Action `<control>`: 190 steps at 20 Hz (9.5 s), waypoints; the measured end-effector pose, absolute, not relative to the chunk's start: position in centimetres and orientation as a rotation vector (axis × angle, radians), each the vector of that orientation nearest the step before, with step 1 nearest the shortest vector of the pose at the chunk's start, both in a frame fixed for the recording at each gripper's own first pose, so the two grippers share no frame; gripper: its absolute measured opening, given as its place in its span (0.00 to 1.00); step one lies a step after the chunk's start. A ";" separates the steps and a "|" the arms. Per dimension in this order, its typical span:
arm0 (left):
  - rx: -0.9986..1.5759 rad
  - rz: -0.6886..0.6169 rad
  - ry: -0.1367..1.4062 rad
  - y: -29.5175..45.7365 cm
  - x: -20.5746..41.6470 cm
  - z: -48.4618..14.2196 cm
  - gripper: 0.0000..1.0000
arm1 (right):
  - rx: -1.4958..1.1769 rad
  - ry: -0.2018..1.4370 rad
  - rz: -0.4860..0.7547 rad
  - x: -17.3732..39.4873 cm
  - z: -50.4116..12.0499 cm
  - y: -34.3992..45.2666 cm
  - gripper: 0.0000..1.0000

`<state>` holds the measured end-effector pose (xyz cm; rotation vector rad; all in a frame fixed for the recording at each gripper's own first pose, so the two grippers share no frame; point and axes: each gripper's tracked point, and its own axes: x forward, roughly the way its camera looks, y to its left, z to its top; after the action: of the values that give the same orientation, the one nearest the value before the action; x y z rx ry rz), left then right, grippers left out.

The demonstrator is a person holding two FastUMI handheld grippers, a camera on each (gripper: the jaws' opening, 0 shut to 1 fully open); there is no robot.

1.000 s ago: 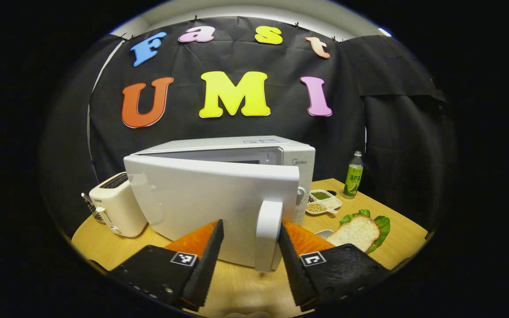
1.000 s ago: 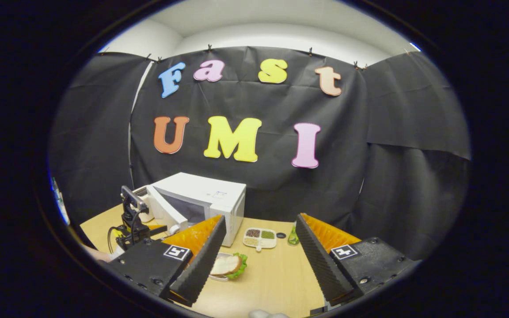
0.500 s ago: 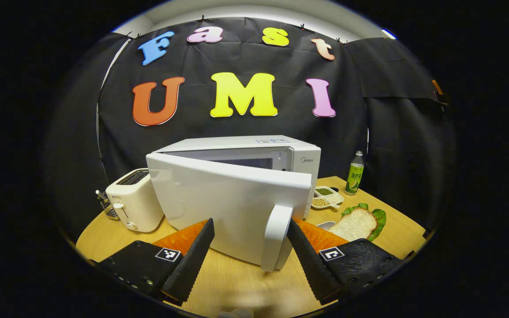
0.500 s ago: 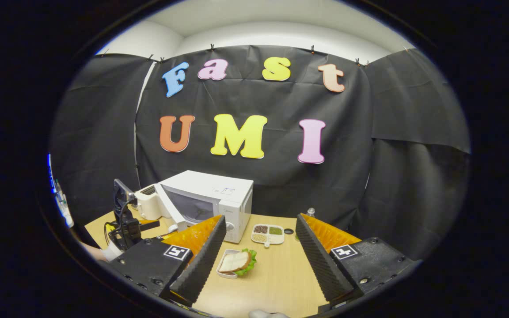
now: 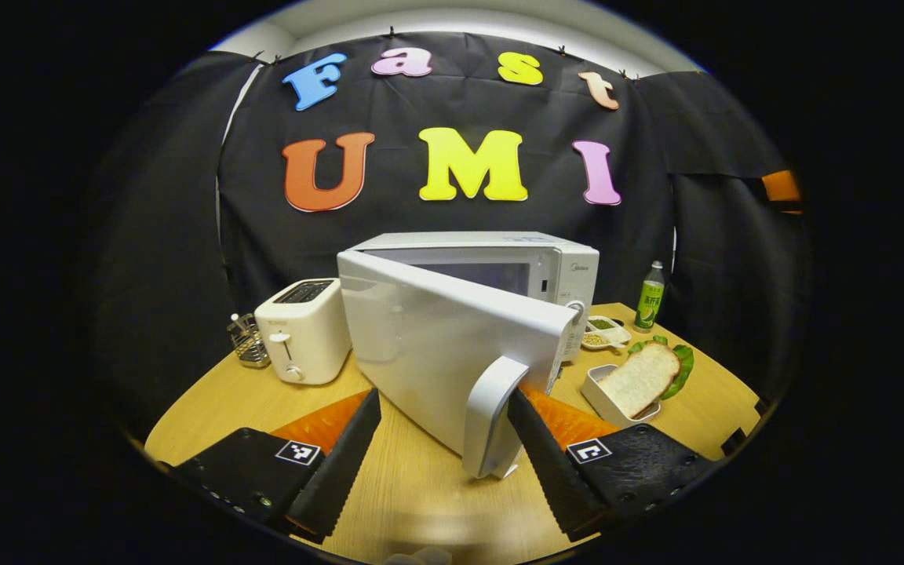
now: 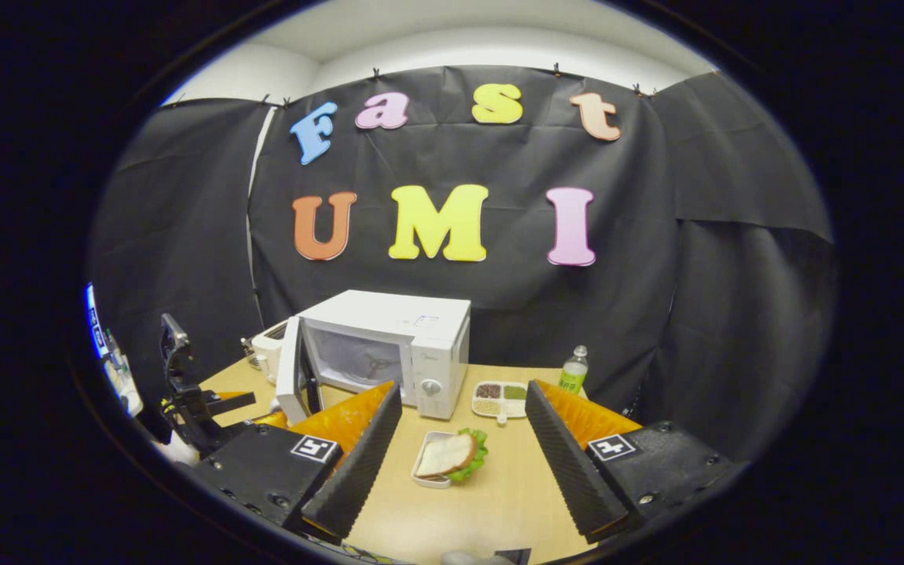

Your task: Open the microwave oven with the left hand, put the food in, and close the microwave oven.

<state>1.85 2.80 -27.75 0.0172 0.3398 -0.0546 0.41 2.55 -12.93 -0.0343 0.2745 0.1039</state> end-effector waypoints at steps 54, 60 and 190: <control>0.062 0.046 0.308 9.4 -4.3 -19.4 0.97 | 0.752 0.834 0.422 15.9 -25.1 12.0 0.24; 0.060 -0.008 0.331 11.0 -4.1 -19.3 0.97 | 0.899 0.592 0.336 21.2 -24.9 19.5 0.30; 0.076 -0.296 0.386 -10.7 22.3 -30.6 0.10 | 0.082 0.440 -0.260 4.0 -15.4 -14.4 0.92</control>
<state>22.31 -10.74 -30.65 0.0763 0.3860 -0.2959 4.01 -14.35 -15.39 0.0820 0.4403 -0.2596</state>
